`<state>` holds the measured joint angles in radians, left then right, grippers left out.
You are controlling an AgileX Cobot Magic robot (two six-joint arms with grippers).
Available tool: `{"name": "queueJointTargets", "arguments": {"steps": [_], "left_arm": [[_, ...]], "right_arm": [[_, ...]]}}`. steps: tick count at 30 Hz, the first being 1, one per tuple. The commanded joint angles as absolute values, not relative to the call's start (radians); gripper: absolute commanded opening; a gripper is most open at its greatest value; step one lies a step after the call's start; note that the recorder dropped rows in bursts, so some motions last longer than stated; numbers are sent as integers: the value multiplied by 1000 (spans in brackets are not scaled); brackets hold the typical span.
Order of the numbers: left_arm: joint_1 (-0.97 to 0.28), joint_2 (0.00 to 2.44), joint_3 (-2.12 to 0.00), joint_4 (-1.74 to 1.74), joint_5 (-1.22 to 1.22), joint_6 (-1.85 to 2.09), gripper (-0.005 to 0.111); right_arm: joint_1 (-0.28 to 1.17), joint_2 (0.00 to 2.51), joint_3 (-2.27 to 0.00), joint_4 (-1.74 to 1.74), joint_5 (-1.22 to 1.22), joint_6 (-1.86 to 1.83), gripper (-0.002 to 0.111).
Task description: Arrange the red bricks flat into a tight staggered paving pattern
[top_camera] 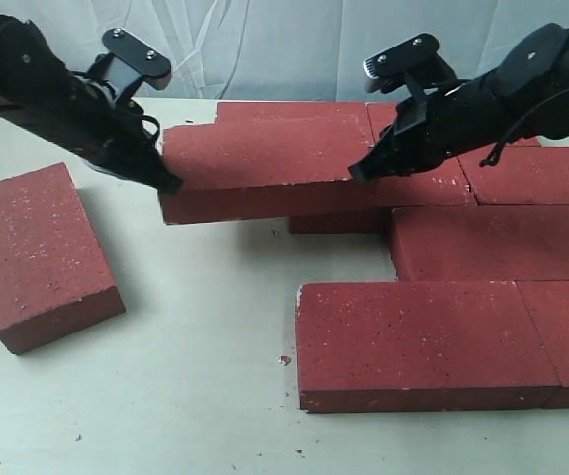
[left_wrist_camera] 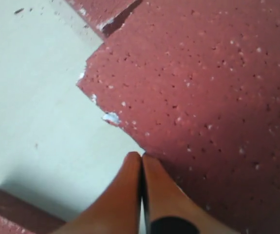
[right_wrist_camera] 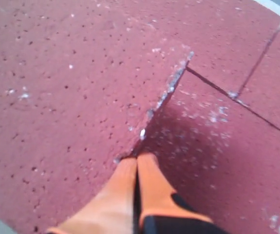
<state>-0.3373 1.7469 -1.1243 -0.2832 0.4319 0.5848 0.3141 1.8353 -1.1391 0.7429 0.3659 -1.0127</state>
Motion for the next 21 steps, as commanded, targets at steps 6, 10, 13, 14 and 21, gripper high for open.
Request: {"name": "queueJointTargets", "arguments": {"steps": [6,10,13,14,21], "left_arm": [[-329,1724,-1032,-412,412,613,0],[-331,1724,-983,-392,425,609,0],[-319,1724,-966,-376,435,609,0],[-318,1724,-964,-362,447,609,0],[-318,1724,-964,-274,504,604,0]], "right_arm": [[451,1828,-1153,769,422,-1016,-1],[461,1859,-1153,769,414,-1016,-1],[470,1880,-1153,767,400,-1016,-1],[476,1887,-1153,767,396,-1016,-1],[536,1894,-1153,767,404,-1016,-1]]}}
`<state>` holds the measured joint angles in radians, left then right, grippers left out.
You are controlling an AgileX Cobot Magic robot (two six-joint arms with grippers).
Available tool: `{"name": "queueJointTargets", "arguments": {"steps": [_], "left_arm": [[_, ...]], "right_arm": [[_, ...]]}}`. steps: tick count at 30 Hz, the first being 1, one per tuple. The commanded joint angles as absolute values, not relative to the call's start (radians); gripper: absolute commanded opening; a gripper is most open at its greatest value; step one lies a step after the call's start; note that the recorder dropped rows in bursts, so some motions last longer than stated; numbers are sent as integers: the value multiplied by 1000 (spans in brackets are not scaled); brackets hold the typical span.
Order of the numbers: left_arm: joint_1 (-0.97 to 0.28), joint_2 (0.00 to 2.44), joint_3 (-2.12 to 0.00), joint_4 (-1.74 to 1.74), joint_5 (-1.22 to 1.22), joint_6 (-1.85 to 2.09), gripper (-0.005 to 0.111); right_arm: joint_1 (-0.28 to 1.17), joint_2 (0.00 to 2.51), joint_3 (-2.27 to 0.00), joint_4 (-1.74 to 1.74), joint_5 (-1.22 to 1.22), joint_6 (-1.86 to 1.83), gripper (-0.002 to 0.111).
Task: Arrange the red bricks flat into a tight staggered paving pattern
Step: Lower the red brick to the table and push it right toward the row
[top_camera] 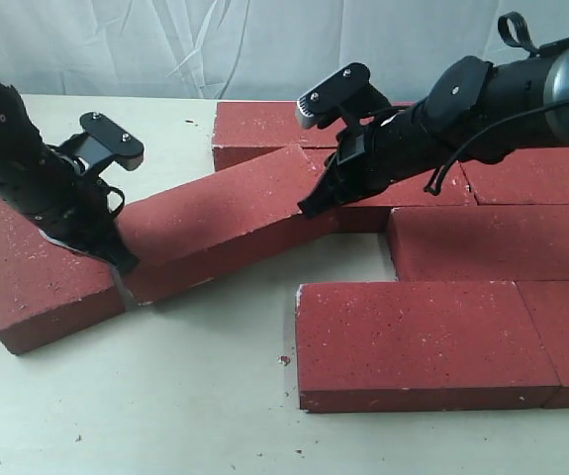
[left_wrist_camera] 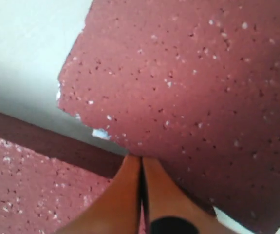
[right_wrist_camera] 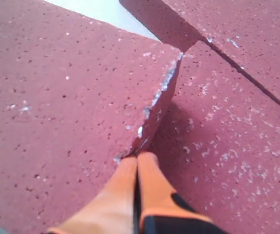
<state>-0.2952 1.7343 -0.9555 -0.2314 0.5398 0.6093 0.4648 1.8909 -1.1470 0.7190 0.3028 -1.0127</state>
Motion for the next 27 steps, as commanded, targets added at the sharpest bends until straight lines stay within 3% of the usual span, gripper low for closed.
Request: {"name": "queueJointTargets", "arguments": {"steps": [1,18,27], "left_arm": [[-318,1724,-964,-254,504,600,0],[-242,1724,-964,-208,355,556,0],[-242,1724,-964,-180,495,556,0]], "right_arm": [[542,1894,-1153,767,404,-1016,-1],[582,1896,-1153,767,483,-1016,-1],[582,1911,-1153,698,487,-1011,-1]]}}
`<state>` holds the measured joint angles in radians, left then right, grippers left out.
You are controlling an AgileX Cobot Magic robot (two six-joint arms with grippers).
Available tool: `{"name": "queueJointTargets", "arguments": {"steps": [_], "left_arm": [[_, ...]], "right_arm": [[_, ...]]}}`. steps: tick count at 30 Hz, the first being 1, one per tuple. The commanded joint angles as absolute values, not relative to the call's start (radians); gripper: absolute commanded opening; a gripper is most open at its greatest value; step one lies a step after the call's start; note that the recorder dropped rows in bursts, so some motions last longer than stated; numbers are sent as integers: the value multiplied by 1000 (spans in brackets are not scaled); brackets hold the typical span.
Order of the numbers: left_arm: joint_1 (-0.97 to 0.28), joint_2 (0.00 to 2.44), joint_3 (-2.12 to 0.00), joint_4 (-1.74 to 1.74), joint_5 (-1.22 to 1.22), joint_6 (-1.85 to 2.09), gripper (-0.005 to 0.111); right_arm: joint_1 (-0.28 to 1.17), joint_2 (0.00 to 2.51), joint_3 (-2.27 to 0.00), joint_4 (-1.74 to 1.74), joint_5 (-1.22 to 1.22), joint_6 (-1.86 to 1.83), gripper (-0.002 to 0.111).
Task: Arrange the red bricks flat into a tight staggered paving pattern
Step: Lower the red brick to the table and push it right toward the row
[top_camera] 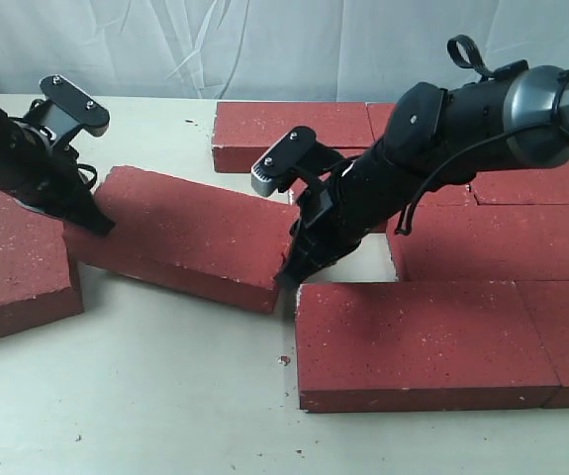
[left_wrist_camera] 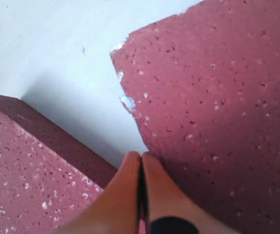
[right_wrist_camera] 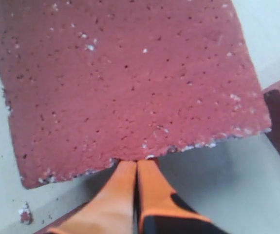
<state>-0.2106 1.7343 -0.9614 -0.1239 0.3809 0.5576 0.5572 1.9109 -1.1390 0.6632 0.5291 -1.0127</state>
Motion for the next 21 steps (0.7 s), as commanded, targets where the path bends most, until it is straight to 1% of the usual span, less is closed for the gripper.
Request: {"name": "queueJointTargets", "arguments": {"steps": [1,4,10,14,17,19,21], "left_arm": [[-242,1724,-964,-160,512,556,0],[-242,1724,-964,-143,530,556,0],[-242,1724,-964,-141,524,556,0],[-242,1724,-964,-138,490,558,0],[-242,1724,-964,-138,478,558,0],[-242,1724,-964,-120,481,558,0],[-242,1724,-964,-115,501,558,0]], "right_arm": [[582,1911,-1153,667,487,-1003,-1],[582,1911,-1153,609,474,-986,-1],[570,1911,-1153,573,354,-915,-1],[570,1911,-1153,558,373,-915,-1],[570,1911,-1153,550,435,-915,-1],[570,1911,-1153,493,493,-915,-1],[570,1911,-1153,425,491,-900,-1]]}}
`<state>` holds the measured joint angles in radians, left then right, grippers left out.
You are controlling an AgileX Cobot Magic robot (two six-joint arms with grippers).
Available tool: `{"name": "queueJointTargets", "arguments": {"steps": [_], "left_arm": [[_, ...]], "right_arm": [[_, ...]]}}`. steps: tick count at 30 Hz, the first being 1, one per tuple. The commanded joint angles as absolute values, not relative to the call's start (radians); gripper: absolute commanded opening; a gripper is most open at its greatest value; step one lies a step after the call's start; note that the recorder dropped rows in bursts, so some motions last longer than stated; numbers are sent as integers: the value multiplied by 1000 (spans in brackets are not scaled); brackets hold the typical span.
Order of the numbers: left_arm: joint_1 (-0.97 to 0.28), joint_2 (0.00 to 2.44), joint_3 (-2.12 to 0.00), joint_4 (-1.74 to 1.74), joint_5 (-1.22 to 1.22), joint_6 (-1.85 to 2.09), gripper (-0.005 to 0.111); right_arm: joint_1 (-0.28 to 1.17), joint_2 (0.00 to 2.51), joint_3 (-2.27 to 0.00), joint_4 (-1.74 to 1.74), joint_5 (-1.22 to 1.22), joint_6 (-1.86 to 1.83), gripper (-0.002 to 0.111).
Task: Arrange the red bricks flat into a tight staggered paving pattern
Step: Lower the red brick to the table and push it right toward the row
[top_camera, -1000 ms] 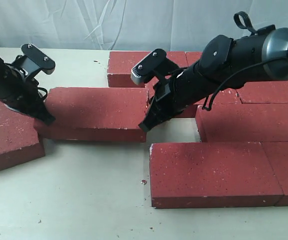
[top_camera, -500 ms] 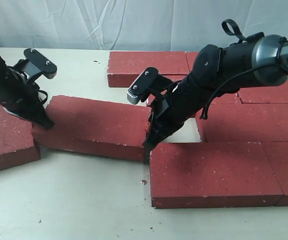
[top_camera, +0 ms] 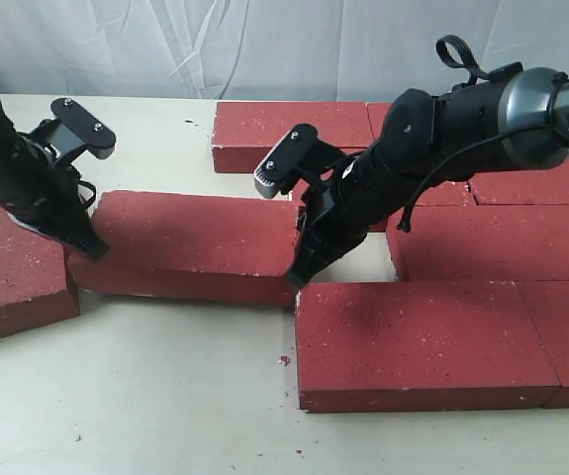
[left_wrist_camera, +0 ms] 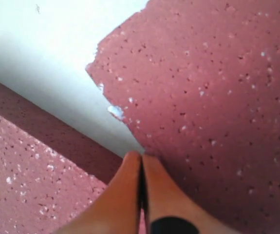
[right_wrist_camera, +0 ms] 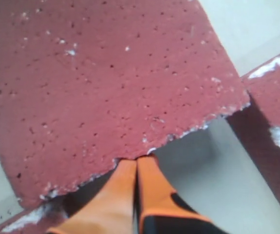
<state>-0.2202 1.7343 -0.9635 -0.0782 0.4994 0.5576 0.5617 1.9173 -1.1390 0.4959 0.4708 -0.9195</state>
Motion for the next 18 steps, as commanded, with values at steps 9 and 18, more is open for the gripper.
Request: {"name": "queueJointTargets", "arguments": {"steps": [9,18], "left_arm": [[-232,1724,-964,-114,522,558,0],[-140,1722,-964,-146,475,549,0]], "right_arm": [[570,1911,-1153,288,361,-657,-1],[570,1912,-1153,267,382,-625,-1]]}}
